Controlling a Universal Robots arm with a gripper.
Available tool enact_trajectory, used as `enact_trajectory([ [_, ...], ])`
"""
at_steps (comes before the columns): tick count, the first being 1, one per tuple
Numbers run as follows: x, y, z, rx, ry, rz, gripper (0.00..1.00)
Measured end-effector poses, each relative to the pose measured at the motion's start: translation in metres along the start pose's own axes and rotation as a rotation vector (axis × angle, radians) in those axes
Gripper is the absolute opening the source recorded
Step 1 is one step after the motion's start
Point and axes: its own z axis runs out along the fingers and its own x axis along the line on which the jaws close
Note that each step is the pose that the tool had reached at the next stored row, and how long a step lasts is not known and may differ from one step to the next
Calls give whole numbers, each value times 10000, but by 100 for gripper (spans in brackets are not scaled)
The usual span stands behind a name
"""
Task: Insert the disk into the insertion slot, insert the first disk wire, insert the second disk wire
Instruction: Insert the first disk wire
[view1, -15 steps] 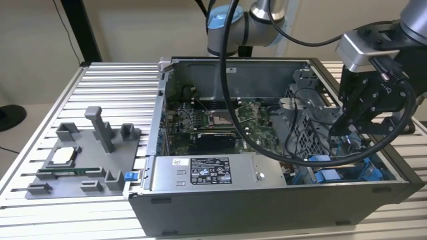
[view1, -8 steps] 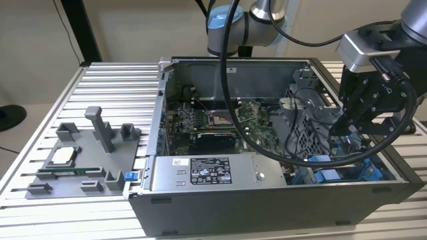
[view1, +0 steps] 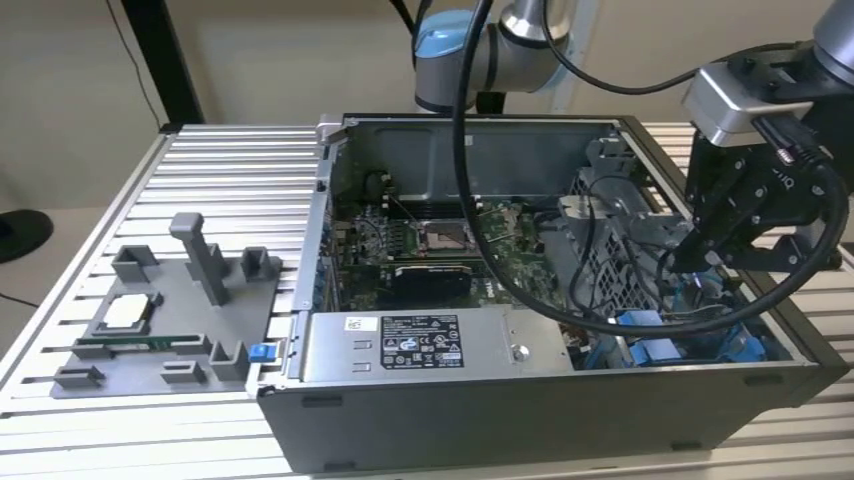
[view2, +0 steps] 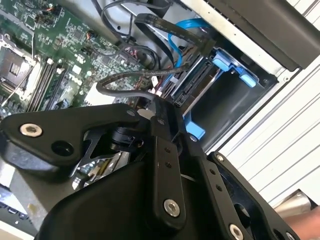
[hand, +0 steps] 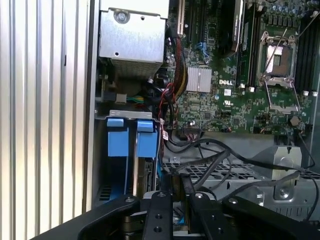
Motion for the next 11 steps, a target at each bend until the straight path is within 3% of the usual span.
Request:
enact_trajectory([
  [11, 72, -116, 7, -4, 0, 1, 0],
])
